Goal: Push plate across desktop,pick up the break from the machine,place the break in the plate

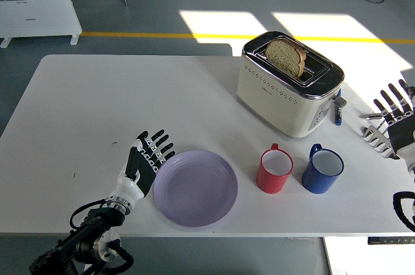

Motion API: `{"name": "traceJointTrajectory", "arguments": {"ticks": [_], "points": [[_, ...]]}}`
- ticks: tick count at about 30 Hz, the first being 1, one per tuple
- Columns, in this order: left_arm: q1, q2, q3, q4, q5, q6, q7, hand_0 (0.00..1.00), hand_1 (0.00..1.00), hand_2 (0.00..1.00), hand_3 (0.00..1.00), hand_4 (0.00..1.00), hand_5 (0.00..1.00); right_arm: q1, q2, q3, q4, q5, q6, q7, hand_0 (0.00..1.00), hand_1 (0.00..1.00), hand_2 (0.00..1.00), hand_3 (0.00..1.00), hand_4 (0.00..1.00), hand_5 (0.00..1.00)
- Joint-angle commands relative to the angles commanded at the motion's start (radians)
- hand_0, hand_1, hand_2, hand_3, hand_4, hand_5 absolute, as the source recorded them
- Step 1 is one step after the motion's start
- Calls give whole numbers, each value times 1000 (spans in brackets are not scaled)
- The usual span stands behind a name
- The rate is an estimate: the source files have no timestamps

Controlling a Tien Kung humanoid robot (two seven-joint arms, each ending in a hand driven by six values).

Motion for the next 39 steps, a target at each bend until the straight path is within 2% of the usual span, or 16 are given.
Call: {"name": "traceJointTrajectory", "arguments": {"ticks": [32, 37, 39], "points": [[-37, 0, 42, 7, -28, -17, 5, 808, 839, 886, 854, 583, 998, -2, 0, -4, 1, 0, -1, 1, 794, 745, 752, 742, 492, 549], [-39, 0, 33, 3, -25, -15, 3, 808, 839, 884, 854, 583, 998, -1, 1, -1, 2, -2, -2, 1, 794, 745, 753, 743, 492, 548], [-30, 0, 1, -14, 2, 2, -1, 808, 839, 884, 854, 583, 998, 2, -1, 1, 6, -7, -5, 1, 794, 745, 753, 743, 492, 548]]}}
